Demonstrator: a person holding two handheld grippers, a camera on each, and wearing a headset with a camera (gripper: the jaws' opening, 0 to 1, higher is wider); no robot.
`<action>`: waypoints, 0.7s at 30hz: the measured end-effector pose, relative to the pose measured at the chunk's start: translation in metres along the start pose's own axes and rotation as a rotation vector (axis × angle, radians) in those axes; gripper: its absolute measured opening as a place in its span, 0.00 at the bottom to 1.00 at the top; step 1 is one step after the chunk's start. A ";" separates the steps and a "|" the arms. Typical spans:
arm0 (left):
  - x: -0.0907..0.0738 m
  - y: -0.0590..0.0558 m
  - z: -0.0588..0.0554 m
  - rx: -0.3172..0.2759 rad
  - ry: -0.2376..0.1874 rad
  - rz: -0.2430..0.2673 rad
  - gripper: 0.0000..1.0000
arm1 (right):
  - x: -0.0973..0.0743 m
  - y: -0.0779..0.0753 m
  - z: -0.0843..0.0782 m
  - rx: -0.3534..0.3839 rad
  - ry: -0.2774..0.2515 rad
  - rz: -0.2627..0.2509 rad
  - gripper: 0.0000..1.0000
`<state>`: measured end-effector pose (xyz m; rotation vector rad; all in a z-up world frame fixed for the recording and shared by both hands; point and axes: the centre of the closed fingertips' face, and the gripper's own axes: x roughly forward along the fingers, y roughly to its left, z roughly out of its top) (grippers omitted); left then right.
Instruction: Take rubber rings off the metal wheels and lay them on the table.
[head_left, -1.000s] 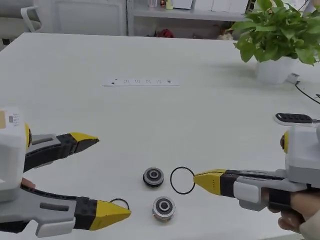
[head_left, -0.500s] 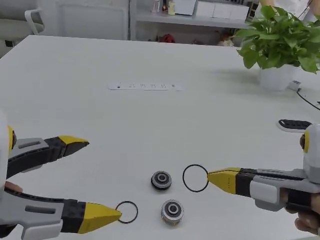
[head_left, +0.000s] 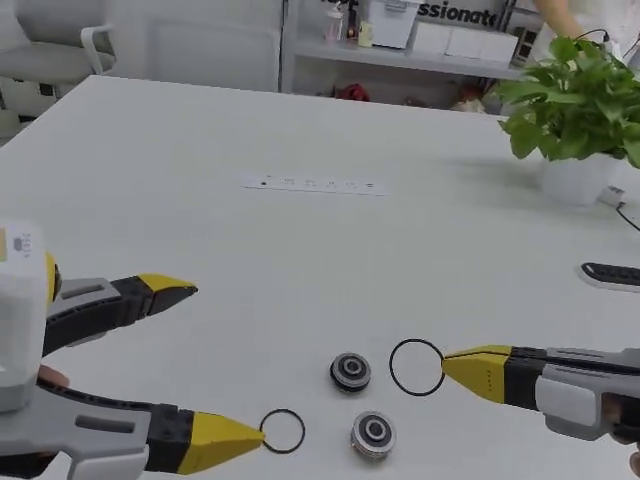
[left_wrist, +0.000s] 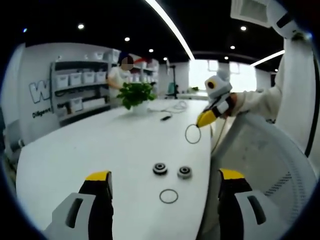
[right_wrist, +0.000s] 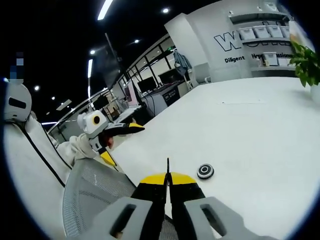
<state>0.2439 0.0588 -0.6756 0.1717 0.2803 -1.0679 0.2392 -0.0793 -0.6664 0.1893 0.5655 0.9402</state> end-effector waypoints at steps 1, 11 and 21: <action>0.000 0.001 0.000 -0.003 -0.003 0.001 0.88 | 0.001 0.002 0.002 -0.003 -0.003 0.005 0.00; 0.000 -0.004 -0.005 0.023 0.011 -0.014 0.88 | 0.030 0.019 0.005 -0.029 0.021 0.065 0.00; -0.003 0.000 -0.005 -0.006 -0.017 -0.014 0.91 | 0.052 0.031 0.003 -0.030 0.040 0.105 0.00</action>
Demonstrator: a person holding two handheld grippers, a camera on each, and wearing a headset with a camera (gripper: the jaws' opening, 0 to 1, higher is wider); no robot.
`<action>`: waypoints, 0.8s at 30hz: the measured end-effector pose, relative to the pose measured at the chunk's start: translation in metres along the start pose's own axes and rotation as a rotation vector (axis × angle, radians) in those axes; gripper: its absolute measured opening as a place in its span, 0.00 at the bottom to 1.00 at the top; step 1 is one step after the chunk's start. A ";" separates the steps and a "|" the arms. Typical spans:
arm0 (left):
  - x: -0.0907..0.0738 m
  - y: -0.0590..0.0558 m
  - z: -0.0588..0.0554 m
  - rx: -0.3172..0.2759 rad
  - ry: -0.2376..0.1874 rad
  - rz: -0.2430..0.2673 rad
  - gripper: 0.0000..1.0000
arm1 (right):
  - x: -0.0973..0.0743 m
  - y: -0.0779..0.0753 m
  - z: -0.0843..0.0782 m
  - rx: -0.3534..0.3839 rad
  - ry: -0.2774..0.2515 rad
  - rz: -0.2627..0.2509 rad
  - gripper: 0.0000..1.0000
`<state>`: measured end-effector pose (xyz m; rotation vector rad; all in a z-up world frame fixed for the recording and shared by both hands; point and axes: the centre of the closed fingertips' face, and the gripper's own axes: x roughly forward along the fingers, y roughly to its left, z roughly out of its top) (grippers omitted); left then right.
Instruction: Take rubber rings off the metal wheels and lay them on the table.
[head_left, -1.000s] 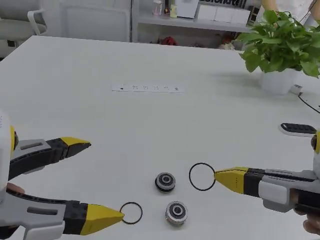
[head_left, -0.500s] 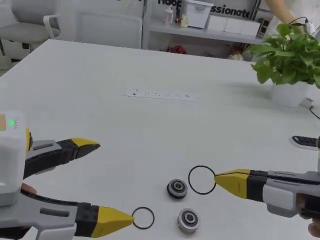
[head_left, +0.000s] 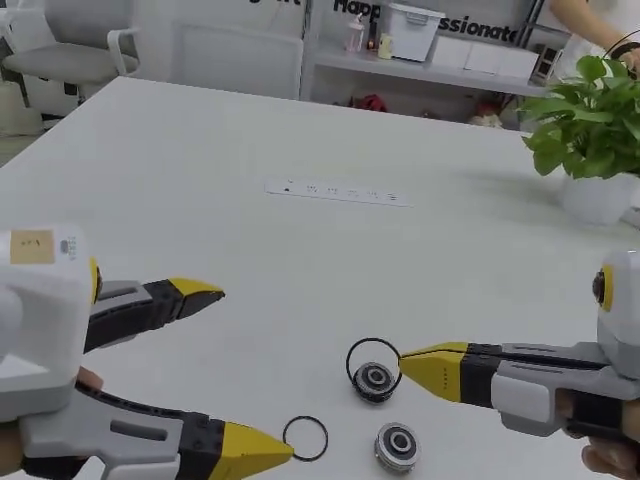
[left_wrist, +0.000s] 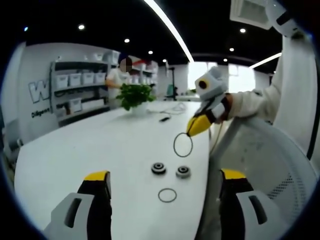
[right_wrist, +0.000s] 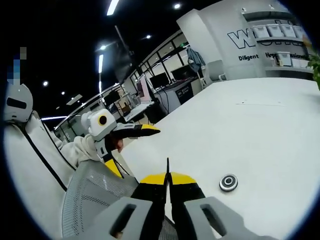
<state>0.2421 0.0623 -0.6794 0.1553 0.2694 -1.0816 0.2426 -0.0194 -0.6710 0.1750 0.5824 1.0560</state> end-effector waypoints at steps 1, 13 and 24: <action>0.000 0.000 0.000 -0.002 -0.001 -0.001 0.91 | 0.002 0.000 -0.002 -0.006 0.011 0.000 0.00; 0.004 -0.009 -0.011 -0.004 0.010 -0.056 1.00 | 0.011 0.003 0.006 0.001 0.002 0.006 0.00; 0.006 -0.013 -0.014 0.019 -0.011 -0.089 1.00 | 0.044 0.012 0.010 -0.009 0.037 0.064 0.00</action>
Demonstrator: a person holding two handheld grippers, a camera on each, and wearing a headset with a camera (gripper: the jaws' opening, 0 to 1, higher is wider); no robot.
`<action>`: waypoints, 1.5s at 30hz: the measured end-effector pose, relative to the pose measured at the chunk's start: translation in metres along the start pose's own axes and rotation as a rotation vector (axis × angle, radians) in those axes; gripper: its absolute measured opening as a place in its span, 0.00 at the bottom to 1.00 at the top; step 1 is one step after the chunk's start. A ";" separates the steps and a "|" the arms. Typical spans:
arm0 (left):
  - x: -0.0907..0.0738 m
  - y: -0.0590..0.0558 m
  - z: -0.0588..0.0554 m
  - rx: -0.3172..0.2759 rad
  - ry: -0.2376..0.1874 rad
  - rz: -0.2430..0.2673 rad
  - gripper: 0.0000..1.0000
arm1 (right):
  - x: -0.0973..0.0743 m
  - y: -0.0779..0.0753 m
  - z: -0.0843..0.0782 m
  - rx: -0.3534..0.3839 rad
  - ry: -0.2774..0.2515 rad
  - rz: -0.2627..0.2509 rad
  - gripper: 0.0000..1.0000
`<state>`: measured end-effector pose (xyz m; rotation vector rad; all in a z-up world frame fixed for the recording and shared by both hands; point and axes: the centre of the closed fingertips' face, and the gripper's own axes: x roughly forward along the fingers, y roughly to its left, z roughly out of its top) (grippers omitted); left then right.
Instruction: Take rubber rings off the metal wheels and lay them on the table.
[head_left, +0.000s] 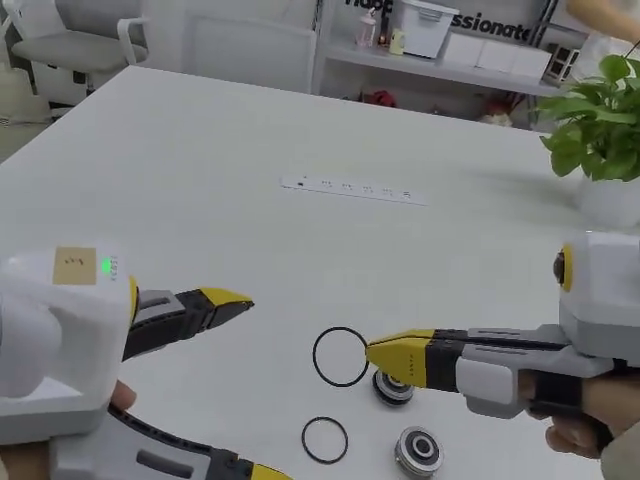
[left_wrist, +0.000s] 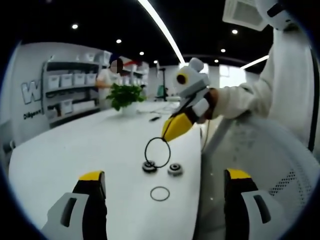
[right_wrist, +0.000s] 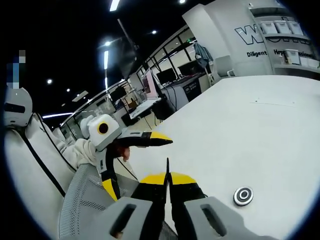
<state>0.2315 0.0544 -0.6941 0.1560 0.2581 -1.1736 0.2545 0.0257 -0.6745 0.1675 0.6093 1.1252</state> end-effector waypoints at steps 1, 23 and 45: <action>0.001 0.000 -0.001 -0.001 -0.002 -0.003 1.00 | 0.002 0.000 0.001 0.003 0.002 0.006 0.00; 0.007 0.004 -0.016 -0.040 0.016 -0.005 1.00 | 0.040 -0.038 -0.038 0.183 0.108 0.047 0.00; 0.015 0.001 -0.020 -0.034 0.049 -0.004 1.00 | 0.049 -0.042 -0.092 0.161 0.284 0.021 0.00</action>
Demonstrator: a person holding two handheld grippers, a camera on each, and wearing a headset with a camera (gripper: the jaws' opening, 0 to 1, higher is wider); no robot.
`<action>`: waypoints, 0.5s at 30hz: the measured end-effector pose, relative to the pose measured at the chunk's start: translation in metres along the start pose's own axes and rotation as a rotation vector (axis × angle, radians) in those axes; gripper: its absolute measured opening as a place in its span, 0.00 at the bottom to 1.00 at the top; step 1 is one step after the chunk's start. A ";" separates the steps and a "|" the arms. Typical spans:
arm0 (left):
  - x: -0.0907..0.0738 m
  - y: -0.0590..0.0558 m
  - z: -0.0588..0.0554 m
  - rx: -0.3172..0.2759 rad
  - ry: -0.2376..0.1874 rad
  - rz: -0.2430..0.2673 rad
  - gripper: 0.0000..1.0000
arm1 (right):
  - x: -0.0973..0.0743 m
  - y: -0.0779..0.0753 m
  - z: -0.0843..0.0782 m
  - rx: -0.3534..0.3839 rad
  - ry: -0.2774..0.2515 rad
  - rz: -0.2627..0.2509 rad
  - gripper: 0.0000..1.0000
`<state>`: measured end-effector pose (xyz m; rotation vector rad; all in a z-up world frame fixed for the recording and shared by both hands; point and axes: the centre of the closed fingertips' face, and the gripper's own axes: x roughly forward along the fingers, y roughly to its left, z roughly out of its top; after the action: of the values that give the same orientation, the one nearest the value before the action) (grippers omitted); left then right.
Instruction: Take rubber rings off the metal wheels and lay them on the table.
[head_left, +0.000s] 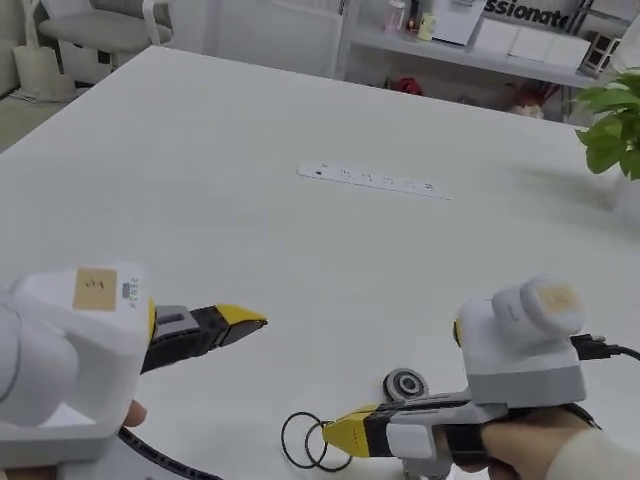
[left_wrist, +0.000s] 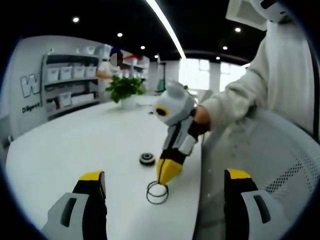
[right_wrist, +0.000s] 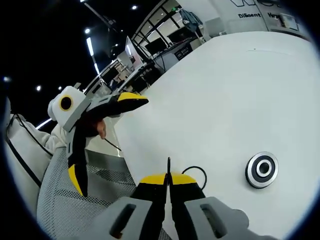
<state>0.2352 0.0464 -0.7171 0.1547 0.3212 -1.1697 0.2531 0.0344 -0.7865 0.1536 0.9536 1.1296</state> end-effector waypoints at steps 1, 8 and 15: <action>0.000 0.000 0.000 0.001 0.001 0.000 1.00 | 0.001 0.000 -0.002 -0.004 0.010 -0.001 0.00; 0.000 0.001 -0.001 0.001 0.009 0.006 1.00 | 0.000 -0.005 -0.004 -0.008 0.015 -0.025 0.00; 0.000 0.001 -0.002 -0.003 0.011 0.006 1.00 | -0.001 -0.010 -0.005 -0.019 0.020 -0.055 0.00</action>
<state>0.2362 0.0471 -0.7189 0.1595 0.3314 -1.1630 0.2568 0.0273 -0.7949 0.1006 0.9591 1.0913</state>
